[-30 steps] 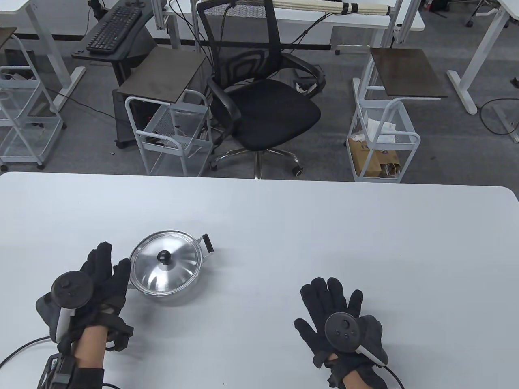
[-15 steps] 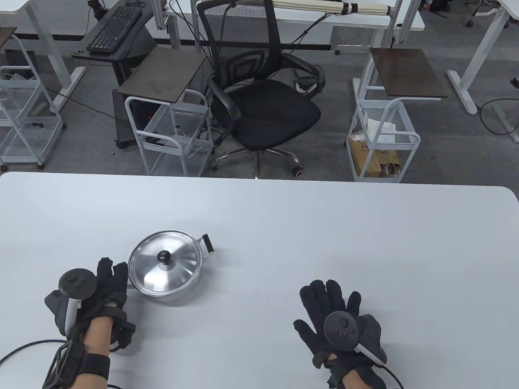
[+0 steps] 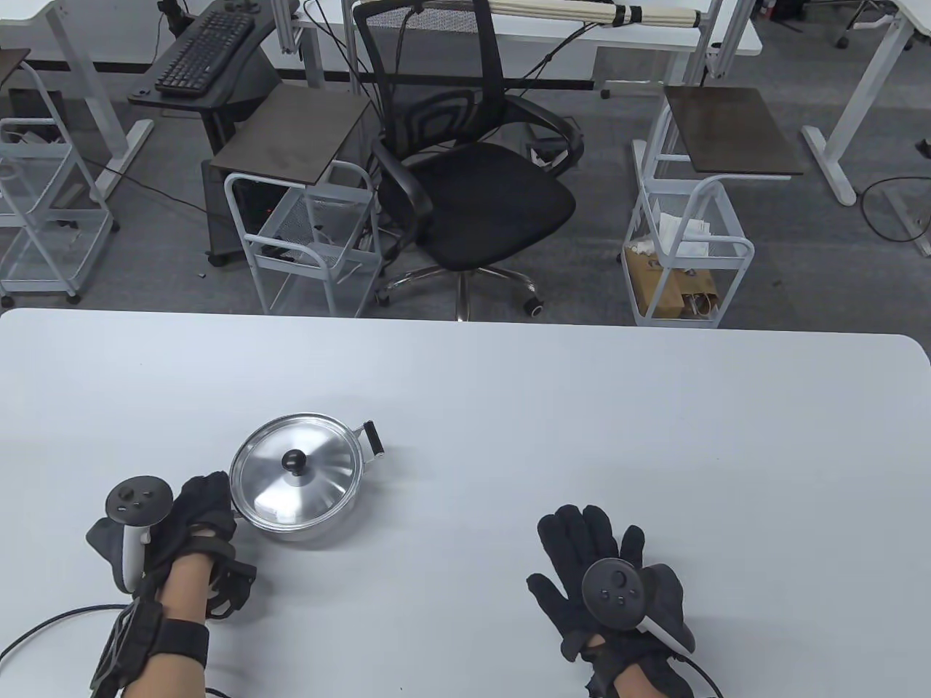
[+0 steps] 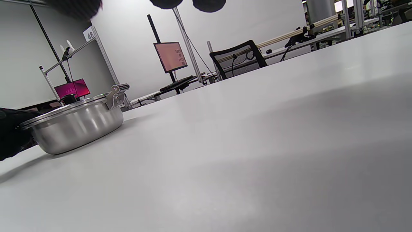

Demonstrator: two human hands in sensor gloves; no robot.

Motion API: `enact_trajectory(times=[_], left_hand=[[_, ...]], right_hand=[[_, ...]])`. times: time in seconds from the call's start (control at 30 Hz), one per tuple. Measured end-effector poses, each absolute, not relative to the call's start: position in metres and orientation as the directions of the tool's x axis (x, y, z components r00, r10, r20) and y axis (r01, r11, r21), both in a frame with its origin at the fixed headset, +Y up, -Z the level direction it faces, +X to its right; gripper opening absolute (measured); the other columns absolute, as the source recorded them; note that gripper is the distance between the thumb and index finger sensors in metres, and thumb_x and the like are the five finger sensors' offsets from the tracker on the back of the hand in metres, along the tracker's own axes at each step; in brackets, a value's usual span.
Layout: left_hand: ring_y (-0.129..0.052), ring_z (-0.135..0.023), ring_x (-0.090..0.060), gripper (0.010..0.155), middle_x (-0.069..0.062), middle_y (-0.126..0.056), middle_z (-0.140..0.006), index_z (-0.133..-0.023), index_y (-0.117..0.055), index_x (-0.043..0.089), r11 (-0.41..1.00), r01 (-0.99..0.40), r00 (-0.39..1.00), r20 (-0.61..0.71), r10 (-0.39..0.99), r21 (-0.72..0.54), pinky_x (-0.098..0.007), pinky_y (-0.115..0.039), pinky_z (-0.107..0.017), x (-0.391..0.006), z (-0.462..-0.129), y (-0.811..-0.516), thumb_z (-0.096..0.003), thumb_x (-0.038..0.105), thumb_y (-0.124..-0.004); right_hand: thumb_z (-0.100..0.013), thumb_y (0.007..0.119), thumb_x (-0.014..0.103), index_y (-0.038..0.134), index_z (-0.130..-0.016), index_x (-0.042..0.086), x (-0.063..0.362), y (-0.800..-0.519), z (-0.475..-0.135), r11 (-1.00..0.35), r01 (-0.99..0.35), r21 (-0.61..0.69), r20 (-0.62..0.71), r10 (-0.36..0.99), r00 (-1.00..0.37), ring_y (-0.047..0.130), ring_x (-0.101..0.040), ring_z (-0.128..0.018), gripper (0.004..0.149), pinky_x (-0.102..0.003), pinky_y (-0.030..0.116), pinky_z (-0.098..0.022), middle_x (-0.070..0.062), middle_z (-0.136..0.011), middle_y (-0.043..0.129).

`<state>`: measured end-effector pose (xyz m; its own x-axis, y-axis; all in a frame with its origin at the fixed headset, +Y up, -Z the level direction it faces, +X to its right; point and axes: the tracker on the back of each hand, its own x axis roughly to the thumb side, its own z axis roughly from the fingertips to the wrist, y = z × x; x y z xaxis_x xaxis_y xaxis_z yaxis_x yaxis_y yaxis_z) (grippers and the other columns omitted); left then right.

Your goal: Remove lid from the pot

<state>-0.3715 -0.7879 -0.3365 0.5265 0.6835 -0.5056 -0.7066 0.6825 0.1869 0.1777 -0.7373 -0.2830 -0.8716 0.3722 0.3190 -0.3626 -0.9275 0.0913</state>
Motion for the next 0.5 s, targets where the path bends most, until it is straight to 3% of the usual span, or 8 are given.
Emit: enact_trajectory(times=[0.27, 0.5], left_hand=[[-0.097, -0.014, -0.009, 0.049, 0.028, -0.094, -0.037, -0.089, -0.078, 0.013, 0.556, -0.805, 0.421, -0.464, 0.780, 0.205, -0.033, -0.082, -0.011, -0.372, -0.334, -0.795, -0.0561, 0.048, -0.070], [-0.097, -0.015, -0.009, 0.048, 0.025, -0.094, -0.041, -0.088, -0.078, 0.013, 0.529, -0.825, 0.419, -0.417, 0.807, 0.196, -0.033, -0.082, -0.012, -0.357, -0.328, -0.784, -0.0565, 0.048, -0.070]], right_hand=[[-0.053, 0.058, 0.058, 0.029, -0.111, 0.028, 0.179, -0.737, -0.284, -0.923, -0.373, 0.095, 0.313, 0.383, -0.869, 0.019, -0.049, -0.110, 0.071, -0.076, 0.009, -0.067, -0.008, -0.120, 0.023], [-0.053, 0.058, 0.058, 0.029, -0.111, 0.027, 0.185, -0.732, -0.284, -0.909, -0.411, 0.073, 0.308, 0.412, -0.858, 0.019, -0.049, -0.110, 0.071, -0.076, 0.010, -0.067, -0.008, -0.120, 0.023]])
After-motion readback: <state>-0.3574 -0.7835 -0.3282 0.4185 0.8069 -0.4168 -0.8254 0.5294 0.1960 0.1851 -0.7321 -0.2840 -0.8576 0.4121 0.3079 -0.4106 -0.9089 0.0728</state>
